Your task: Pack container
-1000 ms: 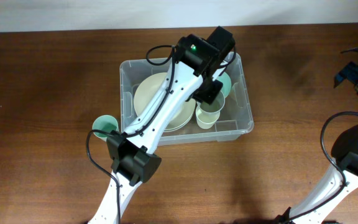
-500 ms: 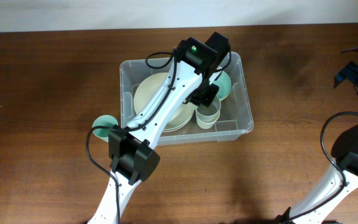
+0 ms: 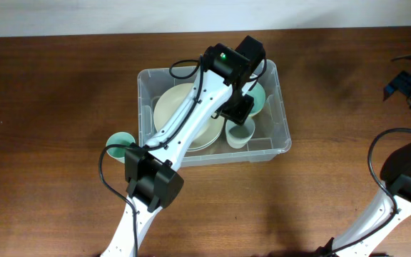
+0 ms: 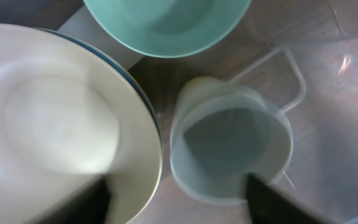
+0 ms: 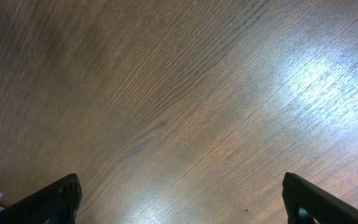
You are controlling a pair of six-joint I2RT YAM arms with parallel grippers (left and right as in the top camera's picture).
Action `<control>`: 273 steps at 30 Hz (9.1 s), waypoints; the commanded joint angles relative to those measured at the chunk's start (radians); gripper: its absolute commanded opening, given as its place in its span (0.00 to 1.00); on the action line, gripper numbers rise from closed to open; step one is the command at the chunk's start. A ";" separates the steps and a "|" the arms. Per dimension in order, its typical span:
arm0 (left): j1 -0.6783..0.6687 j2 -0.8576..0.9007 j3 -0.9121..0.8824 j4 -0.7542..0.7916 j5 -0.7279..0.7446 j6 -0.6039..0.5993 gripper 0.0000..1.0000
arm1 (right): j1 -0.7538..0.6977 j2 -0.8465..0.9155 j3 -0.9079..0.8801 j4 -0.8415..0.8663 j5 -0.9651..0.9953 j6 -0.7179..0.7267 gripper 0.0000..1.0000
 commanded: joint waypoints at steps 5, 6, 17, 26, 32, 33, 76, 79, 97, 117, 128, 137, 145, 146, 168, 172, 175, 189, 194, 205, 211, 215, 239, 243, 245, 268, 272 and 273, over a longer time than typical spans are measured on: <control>0.050 -0.037 0.073 -0.004 -0.034 -0.003 0.87 | -0.001 -0.031 -0.004 0.001 0.002 0.005 0.99; 0.063 -0.048 0.093 -0.005 -0.034 -0.003 0.96 | -0.001 -0.031 -0.004 0.001 0.002 0.005 0.99; 0.276 -0.235 0.166 -0.110 -0.183 -0.178 0.99 | -0.001 -0.031 -0.004 0.001 0.002 0.005 0.99; 0.472 -0.408 0.063 -0.111 -0.183 -0.243 0.99 | -0.001 -0.031 -0.004 0.001 0.002 0.005 0.99; 0.562 -0.543 -0.220 -0.110 -0.188 -0.361 0.99 | -0.001 -0.031 -0.004 0.001 0.002 0.005 0.99; 0.575 -0.558 -0.262 -0.110 -0.190 -0.378 0.99 | -0.001 -0.031 -0.004 0.001 0.002 0.005 0.99; 0.716 -0.611 -1.079 0.296 -0.027 -0.423 1.00 | -0.001 -0.031 -0.004 0.001 0.002 0.005 0.99; 0.716 -0.611 -1.097 0.316 -0.028 -0.423 1.00 | -0.001 -0.031 -0.004 0.001 0.002 0.005 0.99; 0.730 -0.610 -1.173 0.390 -0.028 -0.420 0.99 | -0.001 -0.031 -0.004 0.001 0.002 0.005 0.99; 0.755 -0.610 -1.213 0.444 -0.031 -0.397 0.54 | -0.001 -0.031 -0.004 0.001 0.002 0.005 0.99; 0.755 -0.610 -1.213 0.444 -0.032 -0.397 0.13 | -0.001 -0.031 -0.004 0.001 0.002 0.005 0.99; 0.765 -0.611 -1.212 0.445 -0.033 -0.397 0.01 | -0.001 -0.031 -0.004 0.001 0.002 0.005 0.99; 0.861 -0.614 -1.133 0.413 -0.035 -0.397 0.01 | -0.001 -0.031 -0.004 0.001 0.002 0.005 0.99; 0.886 -0.619 -1.092 0.397 -0.035 -0.397 0.01 | -0.001 -0.031 -0.004 0.001 0.002 0.005 0.99; 0.409 -0.649 -0.413 0.389 0.356 -0.128 0.01 | -0.001 -0.031 -0.004 0.001 0.002 0.005 0.99; 0.220 -0.613 -0.415 0.372 0.148 -0.128 0.01 | -0.001 -0.031 -0.004 0.001 0.002 0.005 0.99; 0.116 -0.578 -0.415 0.345 0.051 -0.128 0.01 | -0.001 -0.031 -0.004 0.001 0.002 0.005 0.99; 0.032 -0.355 -0.415 0.267 0.035 -0.147 0.01 | -0.001 -0.031 -0.004 0.001 0.002 0.005 0.99; 0.032 -0.314 -0.415 0.263 0.038 -0.147 0.01 | -0.001 -0.031 -0.004 0.001 0.002 0.005 0.99; 0.032 -0.291 -0.415 0.256 0.038 -0.147 0.98 | -0.001 -0.031 -0.004 0.001 0.002 0.005 0.99; 0.032 -0.293 -0.411 0.259 0.053 -0.147 1.00 | -0.001 -0.031 -0.004 0.001 0.002 0.005 0.99; 0.042 -0.296 -0.360 0.246 0.052 -0.146 1.00 | -0.001 -0.031 -0.004 0.001 0.002 0.005 0.99; 0.277 -1.030 -0.435 -0.014 -0.015 -0.204 1.00 | -0.001 -0.031 -0.004 0.001 0.002 0.005 0.99; 0.277 -1.101 -0.448 -0.045 -0.015 -0.204 1.00 | -0.001 -0.031 -0.004 0.001 0.002 0.005 0.99; 0.277 -1.120 -0.448 -0.060 -0.015 -0.204 1.00 | -0.001 -0.031 -0.004 0.001 0.002 0.005 0.99; 0.277 -1.146 -0.697 -0.017 0.008 0.030 1.00 | -0.001 -0.031 -0.004 0.001 0.002 0.005 0.99; 0.277 -1.228 -0.890 0.245 0.008 0.201 1.00 | -0.001 -0.031 -0.004 0.001 0.002 0.005 0.99; 0.277 -1.258 -0.947 0.314 0.009 0.238 1.00 | -0.001 -0.031 -0.004 0.001 0.002 0.005 0.99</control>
